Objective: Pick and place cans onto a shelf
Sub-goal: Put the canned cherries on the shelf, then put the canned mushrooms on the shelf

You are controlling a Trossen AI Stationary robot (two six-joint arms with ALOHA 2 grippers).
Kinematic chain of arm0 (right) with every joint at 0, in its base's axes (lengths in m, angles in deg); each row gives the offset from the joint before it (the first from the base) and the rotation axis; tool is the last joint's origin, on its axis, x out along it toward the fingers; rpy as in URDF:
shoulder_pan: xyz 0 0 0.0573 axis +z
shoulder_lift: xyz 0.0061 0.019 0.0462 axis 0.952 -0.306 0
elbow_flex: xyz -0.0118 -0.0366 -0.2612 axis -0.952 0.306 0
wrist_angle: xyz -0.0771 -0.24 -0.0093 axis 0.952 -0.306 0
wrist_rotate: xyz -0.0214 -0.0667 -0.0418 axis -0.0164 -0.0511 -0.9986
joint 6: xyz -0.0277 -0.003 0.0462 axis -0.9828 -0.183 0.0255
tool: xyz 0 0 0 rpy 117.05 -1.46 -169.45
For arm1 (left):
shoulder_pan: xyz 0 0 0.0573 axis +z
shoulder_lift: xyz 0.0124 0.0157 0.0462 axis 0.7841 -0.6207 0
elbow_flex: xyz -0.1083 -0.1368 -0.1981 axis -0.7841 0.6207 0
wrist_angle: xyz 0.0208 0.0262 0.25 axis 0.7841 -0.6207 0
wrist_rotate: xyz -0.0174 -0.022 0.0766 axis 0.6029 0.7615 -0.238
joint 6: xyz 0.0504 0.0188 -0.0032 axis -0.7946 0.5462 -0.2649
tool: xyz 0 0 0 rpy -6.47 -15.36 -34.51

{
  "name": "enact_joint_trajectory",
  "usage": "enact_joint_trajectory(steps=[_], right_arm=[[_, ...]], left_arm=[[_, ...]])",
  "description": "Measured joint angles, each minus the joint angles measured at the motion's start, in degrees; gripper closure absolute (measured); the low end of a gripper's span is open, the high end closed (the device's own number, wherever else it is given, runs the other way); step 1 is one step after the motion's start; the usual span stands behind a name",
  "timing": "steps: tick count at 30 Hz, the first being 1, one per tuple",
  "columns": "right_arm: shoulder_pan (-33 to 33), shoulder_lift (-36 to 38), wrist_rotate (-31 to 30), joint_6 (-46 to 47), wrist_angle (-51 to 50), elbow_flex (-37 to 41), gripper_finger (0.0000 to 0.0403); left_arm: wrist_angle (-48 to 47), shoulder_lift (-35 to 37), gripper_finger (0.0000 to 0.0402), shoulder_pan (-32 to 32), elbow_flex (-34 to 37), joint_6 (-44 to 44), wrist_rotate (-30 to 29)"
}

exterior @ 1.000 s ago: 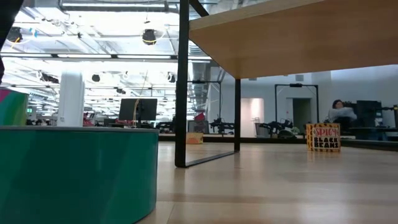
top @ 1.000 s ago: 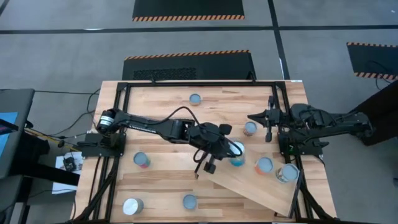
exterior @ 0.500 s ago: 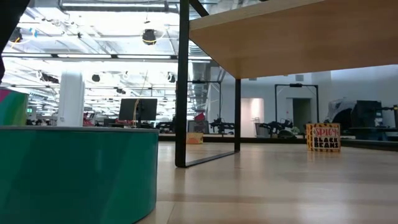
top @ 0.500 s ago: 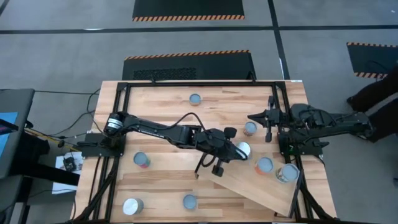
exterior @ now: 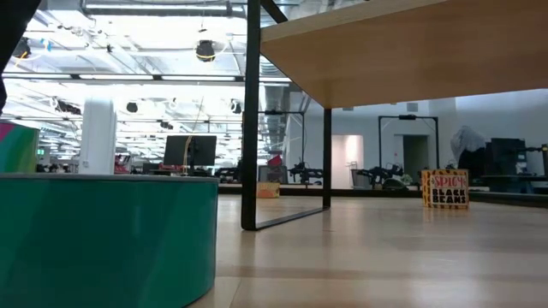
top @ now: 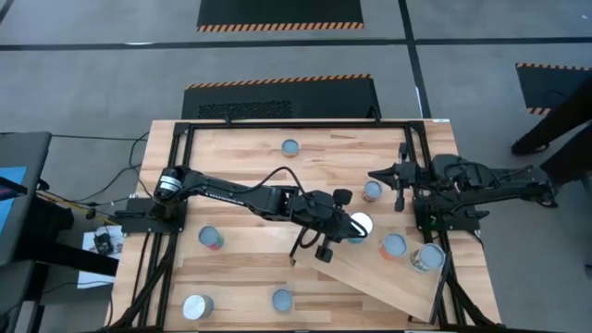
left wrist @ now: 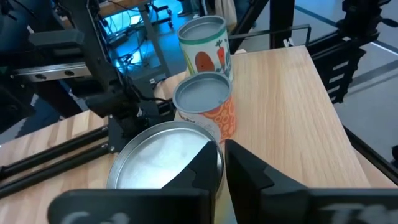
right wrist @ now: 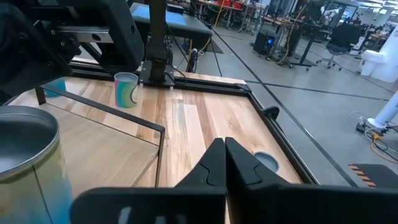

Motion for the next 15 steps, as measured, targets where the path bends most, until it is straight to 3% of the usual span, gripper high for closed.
enact_joint_trajectory(steps=[9,15], right_arm=[[0.00,0.00,0.02,0.07,-0.20,0.00,0.0391],[0.00,-0.02,0.04,0.04,-0.25,0.00,0.0396]], left_arm=[[-0.34,0.21,0.0349,0.07,0.00,0.24,1.50],[-2.76,6.46,0.0333,0.07,-1.15,-1.22,3.48]])
